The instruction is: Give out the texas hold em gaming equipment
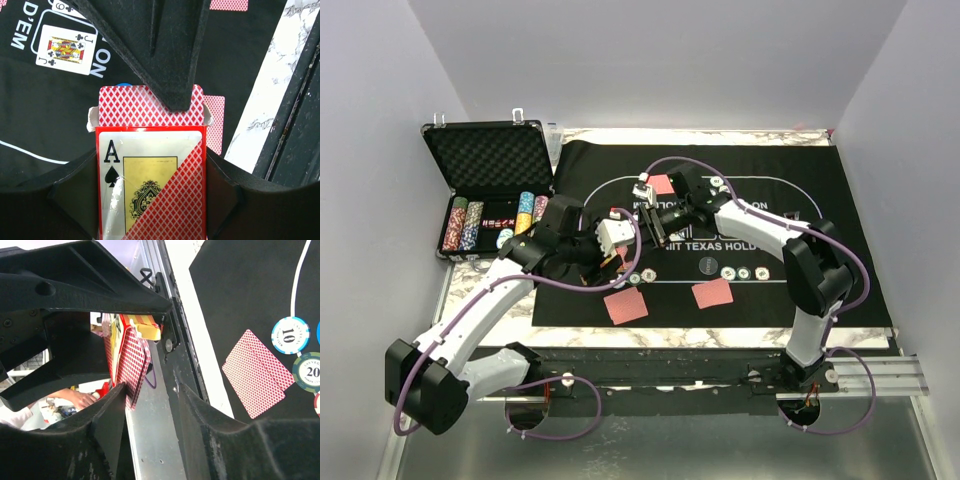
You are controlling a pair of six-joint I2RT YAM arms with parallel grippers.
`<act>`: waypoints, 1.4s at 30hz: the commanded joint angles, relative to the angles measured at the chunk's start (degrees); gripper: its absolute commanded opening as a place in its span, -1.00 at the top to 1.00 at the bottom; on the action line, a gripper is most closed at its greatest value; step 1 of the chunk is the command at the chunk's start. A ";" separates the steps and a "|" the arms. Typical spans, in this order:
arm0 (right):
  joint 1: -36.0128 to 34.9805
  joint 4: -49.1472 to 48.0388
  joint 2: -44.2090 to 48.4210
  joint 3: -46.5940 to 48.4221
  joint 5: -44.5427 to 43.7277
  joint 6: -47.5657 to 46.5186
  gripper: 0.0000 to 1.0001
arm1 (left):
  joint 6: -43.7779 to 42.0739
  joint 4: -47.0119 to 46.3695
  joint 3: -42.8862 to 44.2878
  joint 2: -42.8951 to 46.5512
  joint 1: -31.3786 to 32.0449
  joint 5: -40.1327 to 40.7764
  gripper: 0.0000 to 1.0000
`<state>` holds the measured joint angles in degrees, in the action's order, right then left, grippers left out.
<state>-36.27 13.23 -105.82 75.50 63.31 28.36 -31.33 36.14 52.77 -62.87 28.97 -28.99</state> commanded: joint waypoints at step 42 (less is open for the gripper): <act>2.16 3.97 0.65 0.78 1.12 -0.73 0.26 | -0.04 -1.64 -1.36 3.91 0.12 0.78 1.00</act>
<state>-35.11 15.31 -107.20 77.28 64.38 28.97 -30.72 36.07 51.48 -61.01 28.99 -27.35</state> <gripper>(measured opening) 0.376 0.667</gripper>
